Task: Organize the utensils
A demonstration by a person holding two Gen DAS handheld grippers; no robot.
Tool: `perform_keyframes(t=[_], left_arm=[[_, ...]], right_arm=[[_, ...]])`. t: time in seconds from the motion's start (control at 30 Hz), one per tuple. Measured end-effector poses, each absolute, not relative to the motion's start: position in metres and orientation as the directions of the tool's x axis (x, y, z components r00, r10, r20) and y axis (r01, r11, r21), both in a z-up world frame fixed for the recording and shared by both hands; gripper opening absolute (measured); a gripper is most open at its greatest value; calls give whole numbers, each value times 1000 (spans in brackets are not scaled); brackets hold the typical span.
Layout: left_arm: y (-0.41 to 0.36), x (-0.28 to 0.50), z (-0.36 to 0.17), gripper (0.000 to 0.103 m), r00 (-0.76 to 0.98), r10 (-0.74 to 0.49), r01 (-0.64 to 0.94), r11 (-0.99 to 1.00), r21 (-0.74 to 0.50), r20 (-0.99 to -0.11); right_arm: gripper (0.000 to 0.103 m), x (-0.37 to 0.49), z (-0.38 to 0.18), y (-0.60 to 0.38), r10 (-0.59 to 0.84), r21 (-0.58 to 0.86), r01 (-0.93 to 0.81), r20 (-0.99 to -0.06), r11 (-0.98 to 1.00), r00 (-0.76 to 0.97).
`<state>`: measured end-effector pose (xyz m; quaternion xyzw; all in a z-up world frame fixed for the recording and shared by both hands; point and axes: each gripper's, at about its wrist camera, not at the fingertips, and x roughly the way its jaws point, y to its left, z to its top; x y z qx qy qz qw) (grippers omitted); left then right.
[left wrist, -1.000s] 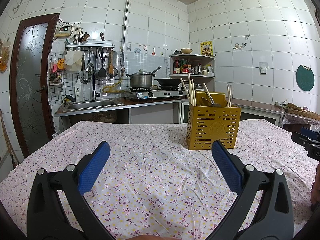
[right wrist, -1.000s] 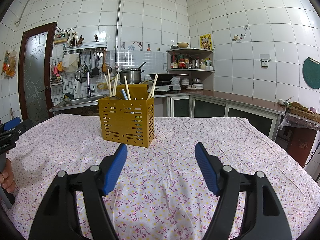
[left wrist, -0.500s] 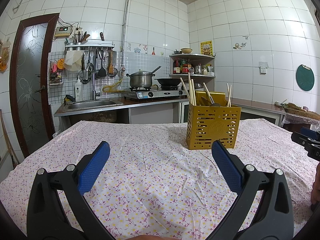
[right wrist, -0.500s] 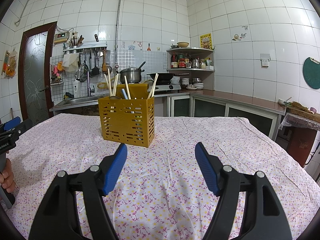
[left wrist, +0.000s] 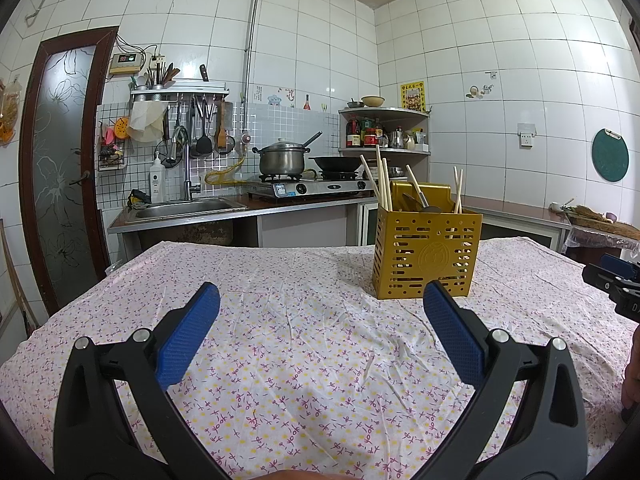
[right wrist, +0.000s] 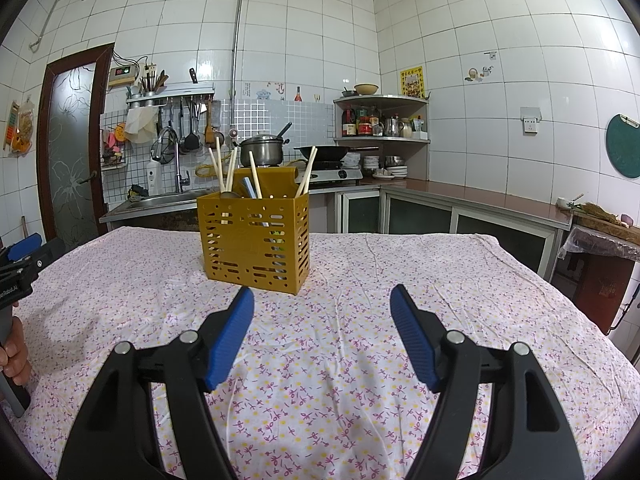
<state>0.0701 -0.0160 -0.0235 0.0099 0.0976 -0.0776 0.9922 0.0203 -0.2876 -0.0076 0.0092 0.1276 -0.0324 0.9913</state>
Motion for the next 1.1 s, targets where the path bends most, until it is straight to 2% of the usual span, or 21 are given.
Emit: perform_keyframes(t=[1.1], left_arm=[[-17, 72, -27, 98, 968, -148, 151, 988, 1, -204]], right_arm=[[70, 19, -9, -286, -58, 8, 62, -256, 998, 965]])
